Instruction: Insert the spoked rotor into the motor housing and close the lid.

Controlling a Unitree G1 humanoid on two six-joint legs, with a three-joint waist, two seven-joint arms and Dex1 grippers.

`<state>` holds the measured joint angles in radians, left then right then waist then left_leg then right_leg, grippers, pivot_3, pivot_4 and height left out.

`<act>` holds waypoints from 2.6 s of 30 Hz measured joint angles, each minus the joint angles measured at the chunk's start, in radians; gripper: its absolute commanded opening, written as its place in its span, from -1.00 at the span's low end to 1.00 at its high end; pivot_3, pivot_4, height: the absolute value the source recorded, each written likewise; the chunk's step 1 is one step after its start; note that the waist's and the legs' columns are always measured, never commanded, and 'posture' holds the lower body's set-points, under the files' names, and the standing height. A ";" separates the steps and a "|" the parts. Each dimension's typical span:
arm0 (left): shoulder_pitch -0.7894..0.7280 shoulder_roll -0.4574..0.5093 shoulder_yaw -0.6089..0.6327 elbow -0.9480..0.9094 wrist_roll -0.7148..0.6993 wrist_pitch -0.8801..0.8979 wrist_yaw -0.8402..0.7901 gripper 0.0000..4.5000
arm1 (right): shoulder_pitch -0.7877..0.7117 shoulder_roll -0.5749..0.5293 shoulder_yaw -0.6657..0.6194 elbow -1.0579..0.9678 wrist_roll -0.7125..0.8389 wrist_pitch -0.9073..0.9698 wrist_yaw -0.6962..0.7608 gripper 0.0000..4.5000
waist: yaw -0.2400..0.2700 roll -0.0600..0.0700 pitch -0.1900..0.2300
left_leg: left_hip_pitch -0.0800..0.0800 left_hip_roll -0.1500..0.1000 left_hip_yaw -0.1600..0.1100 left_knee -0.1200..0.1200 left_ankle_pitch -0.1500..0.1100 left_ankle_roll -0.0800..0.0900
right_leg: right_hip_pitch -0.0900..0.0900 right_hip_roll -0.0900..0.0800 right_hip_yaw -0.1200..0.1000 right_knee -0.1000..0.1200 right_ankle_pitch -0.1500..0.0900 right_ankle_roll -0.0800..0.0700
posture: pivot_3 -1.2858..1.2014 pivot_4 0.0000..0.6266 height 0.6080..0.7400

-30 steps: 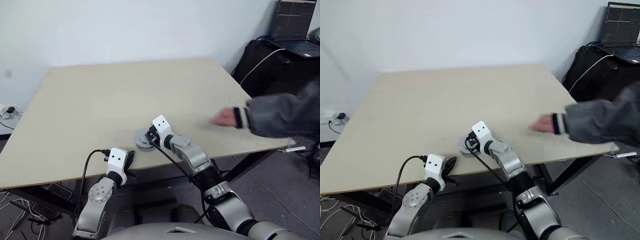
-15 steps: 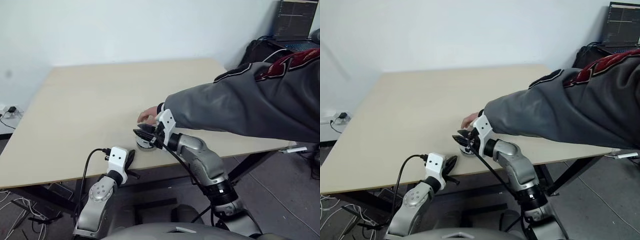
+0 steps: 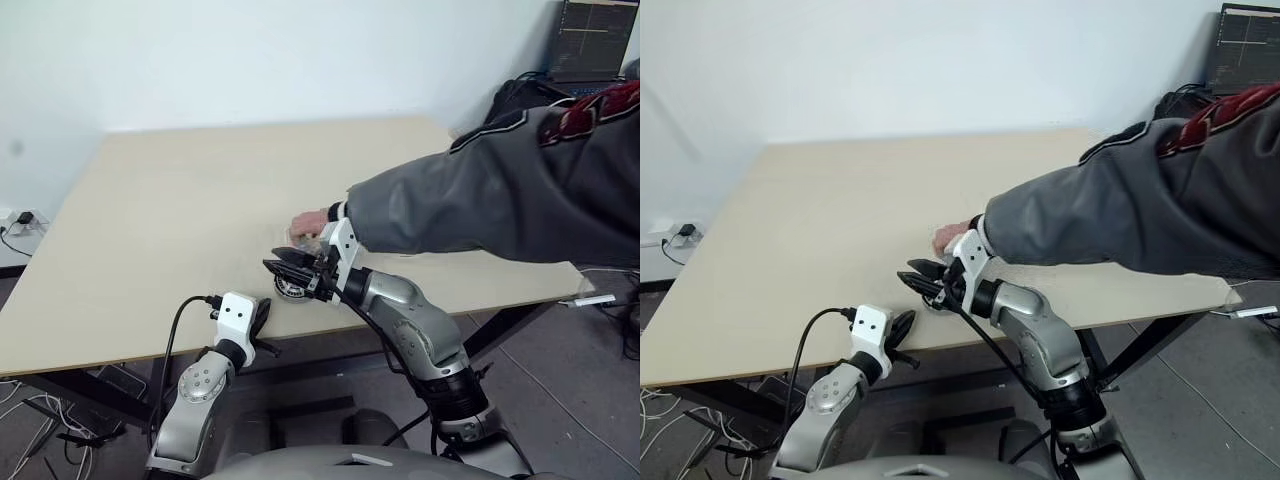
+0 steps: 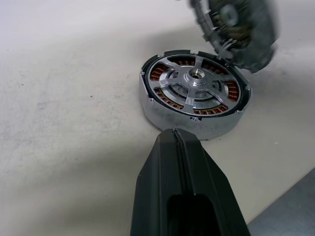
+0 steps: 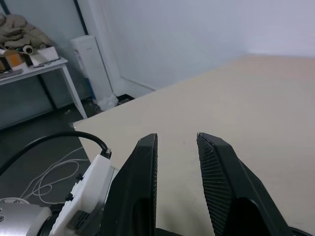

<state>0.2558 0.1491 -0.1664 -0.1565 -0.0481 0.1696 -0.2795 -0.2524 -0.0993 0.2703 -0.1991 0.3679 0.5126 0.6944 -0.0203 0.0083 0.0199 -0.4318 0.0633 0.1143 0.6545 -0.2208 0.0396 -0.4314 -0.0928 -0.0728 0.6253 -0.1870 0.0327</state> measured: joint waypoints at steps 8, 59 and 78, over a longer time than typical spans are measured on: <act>0.000 -0.001 0.000 0.000 0.000 0.000 0.000 -1.00 | 0.000 -0.007 0.008 0.000 0.001 0.002 -0.004 -0.39 | 0.000 0.000 0.000 | 0.000 0.000 0.000 -0.001 0.000 0.000 | 0.000 0.000 0.000 0.000 0.000 0.000 | 0.03 -1.00 1.00; 0.012 0.005 -0.004 0.000 0.001 0.019 -0.006 -1.00 | -0.058 -0.004 -0.068 0.206 -0.245 0.110 -0.319 -0.39 | -0.004 0.000 0.002 | 0.001 -0.001 -0.001 -0.004 0.000 0.000 | 0.000 -0.001 -0.001 0.000 -0.004 0.001 | 0.03 -1.00 1.00; 0.014 0.003 -0.003 0.000 0.001 0.020 -0.004 -1.00 | -0.119 0.051 0.060 0.399 -0.315 0.064 -0.276 -0.39 | -0.006 0.000 0.001 | 0.001 -0.001 -0.001 -0.004 0.000 0.000 | 0.000 -0.001 -0.001 0.001 -0.004 0.000 | 0.03 -1.00 1.00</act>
<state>0.2701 0.1524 -0.1696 -0.1568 -0.0475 0.1893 -0.2834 -0.3715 -0.0480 0.3308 0.2002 0.0524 0.5764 0.4184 -0.0267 0.0079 0.0212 -0.4307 0.0621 0.1134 0.6510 -0.2207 0.0395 -0.4312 -0.0936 -0.0740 0.6260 -0.1913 0.0331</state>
